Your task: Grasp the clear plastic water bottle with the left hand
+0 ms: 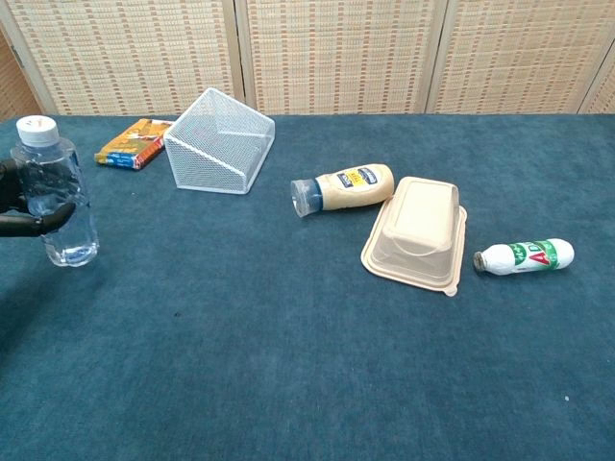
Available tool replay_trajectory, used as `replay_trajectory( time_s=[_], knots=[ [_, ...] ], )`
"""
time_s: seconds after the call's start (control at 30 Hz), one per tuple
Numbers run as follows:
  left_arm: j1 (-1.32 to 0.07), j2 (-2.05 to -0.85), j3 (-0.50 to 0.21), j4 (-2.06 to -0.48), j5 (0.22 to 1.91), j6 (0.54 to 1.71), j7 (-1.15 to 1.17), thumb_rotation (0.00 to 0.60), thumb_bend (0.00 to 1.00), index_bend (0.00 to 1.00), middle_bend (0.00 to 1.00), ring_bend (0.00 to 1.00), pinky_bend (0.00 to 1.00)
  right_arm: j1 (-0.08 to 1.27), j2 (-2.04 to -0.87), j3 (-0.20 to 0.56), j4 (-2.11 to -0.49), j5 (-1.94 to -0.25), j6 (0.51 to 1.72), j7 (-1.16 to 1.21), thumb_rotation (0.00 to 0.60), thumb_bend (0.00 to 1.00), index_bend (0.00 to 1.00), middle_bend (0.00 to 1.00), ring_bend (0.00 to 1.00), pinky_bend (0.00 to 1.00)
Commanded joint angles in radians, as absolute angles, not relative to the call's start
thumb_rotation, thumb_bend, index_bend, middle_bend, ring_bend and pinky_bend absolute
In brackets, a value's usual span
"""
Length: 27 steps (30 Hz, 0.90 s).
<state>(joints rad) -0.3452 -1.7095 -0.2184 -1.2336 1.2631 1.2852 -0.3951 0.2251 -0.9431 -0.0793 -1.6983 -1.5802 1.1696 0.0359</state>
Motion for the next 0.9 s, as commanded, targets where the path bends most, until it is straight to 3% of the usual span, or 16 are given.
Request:
replay_trajectory(
  time_s=[0.03, 0.17, 0.3, 0.47, 0.9],
  knots=[
    [-0.346, -1.712, -0.21, -1.213, 1.259, 1.269, -0.384, 0.6, 0.59, 0.48, 0.54, 0.44, 0.41, 0.225, -0.944, -0.078, -1.698, -1.579, 1.171, 0.036, 0.6, 0.12, 0.0, 0.0, 0.0, 0.18],
    [-0.347, -1.72, -0.204, -1.192, 1.277, 1.27, -0.391, 0.6, 0.58, 0.39, 0.45, 0.38, 0.34, 0.226, -0.944, -0.078, -1.7, -1.573, 1.167, 0.033, 0.6, 0.12, 0.0, 0.0, 0.0, 0.18],
    [-0.348, -1.724, -0.202, -1.175, 1.312, 1.297, -0.406, 0.6, 0.52, 0.22, 0.28, 0.22, 0.22, 0.226, -0.944, -0.078, -1.701, -1.572, 1.167, 0.029, 0.6, 0.12, 0.0, 0.0, 0.0, 0.18],
    [-0.347, -1.716, -0.199, -1.178, 1.336, 1.309, -0.427, 0.6, 0.47, 0.1, 0.15, 0.09, 0.17, 0.225, -0.943, -0.078, -1.7, -1.574, 1.17, 0.033, 0.6, 0.12, 0.0, 0.0, 0.0, 0.18],
    [-0.343, -1.684, -0.186, -1.214, 1.336, 1.276, -0.424, 0.6, 0.46, 0.04, 0.09, 0.05, 0.16, 0.226, -0.944, -0.08, -1.7, -1.574, 1.167, 0.028, 0.6, 0.12, 0.0, 0.0, 0.0, 0.18]
  ],
)
